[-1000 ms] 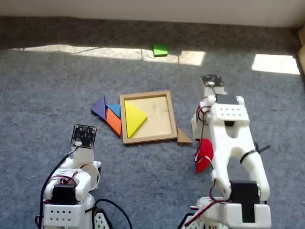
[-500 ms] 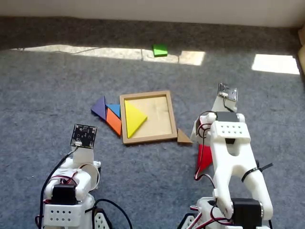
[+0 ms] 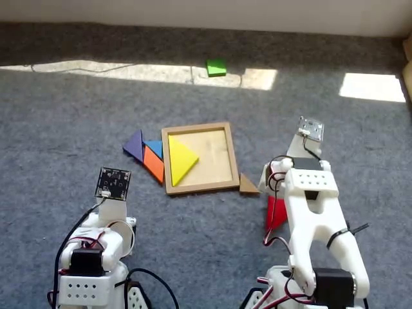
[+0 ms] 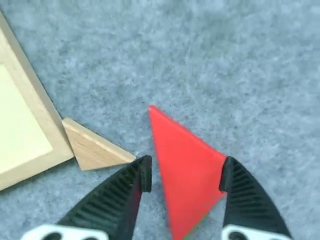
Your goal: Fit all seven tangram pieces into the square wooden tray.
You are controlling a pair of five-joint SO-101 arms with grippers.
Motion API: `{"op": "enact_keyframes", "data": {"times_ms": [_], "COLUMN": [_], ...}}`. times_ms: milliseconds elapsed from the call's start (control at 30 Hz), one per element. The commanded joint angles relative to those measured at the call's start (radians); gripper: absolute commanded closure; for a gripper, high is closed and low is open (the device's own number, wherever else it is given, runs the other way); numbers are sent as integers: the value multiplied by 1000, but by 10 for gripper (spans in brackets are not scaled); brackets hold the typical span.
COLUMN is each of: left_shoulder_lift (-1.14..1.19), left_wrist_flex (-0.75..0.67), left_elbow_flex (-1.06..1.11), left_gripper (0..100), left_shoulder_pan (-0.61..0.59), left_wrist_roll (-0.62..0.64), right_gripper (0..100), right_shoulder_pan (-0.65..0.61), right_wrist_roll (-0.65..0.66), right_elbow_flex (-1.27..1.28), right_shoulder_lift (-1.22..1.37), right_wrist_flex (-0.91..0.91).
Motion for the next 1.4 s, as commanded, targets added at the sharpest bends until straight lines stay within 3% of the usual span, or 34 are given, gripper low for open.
{"op": "enact_keyframes", "data": {"times_ms": [0,300,500,833,1233,1367], "left_shoulder_lift": [-22,-22,-22,-22,-22,-22], "left_wrist_flex": [3,3,3,3,3,3], "left_elbow_flex": [21,21,21,21,21,21], "left_gripper": [994,994,994,994,994,994], "left_shoulder_pan": [-8,-8,-8,-8,-8,-8], "left_wrist_roll": [-3,-3,-3,-3,-3,-3], "right_gripper": [774,772,646,646,646,699], "right_shoulder_pan": [47,53,21,-81,-54,-56], "right_wrist_roll": [0,61,58,97,120,124], "right_elbow_flex": [-13,-7,-12,-7,-5,-4], "right_shoulder_lift": [-39,8,77,84,87,107], "right_wrist_flex": [47,31,58,64,19,7]}}
